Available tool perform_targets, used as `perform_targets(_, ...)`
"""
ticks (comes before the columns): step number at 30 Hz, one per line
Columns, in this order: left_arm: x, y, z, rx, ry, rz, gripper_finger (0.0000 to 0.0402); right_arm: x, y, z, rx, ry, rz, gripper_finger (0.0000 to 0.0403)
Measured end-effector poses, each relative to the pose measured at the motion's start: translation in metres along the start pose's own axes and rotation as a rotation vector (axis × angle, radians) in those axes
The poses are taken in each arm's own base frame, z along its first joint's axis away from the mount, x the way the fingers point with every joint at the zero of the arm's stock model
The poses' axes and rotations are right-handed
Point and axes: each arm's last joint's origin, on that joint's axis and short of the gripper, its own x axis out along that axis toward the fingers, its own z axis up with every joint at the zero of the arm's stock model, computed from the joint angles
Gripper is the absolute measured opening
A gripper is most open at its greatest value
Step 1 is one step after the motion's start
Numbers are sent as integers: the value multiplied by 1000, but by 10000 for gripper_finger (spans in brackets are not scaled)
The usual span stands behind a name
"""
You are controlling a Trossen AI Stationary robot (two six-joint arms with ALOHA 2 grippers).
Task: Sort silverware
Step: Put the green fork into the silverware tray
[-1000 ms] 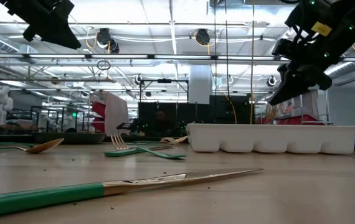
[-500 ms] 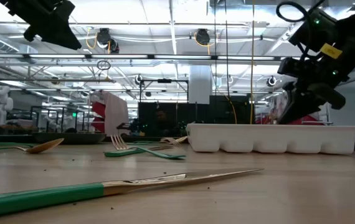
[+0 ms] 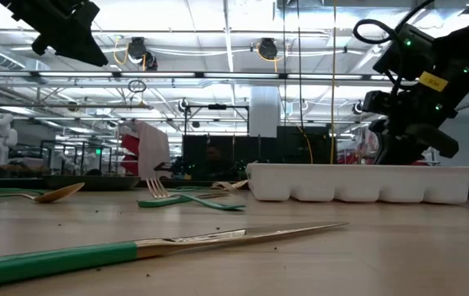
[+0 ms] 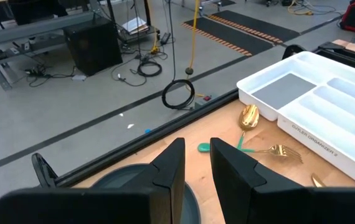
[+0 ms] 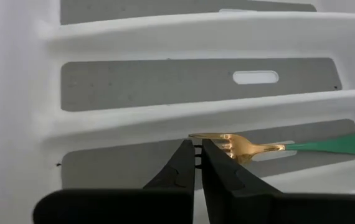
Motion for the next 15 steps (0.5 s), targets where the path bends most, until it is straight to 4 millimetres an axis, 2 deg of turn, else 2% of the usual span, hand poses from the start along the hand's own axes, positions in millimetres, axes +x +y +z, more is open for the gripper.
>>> perform_targets(5,0,0,0,18,0,0,83,0,0,0,5,5,4,24)
perform_targets(15,0,0,0,21,0,0,83,-1,0,3,38,-3,4,109)
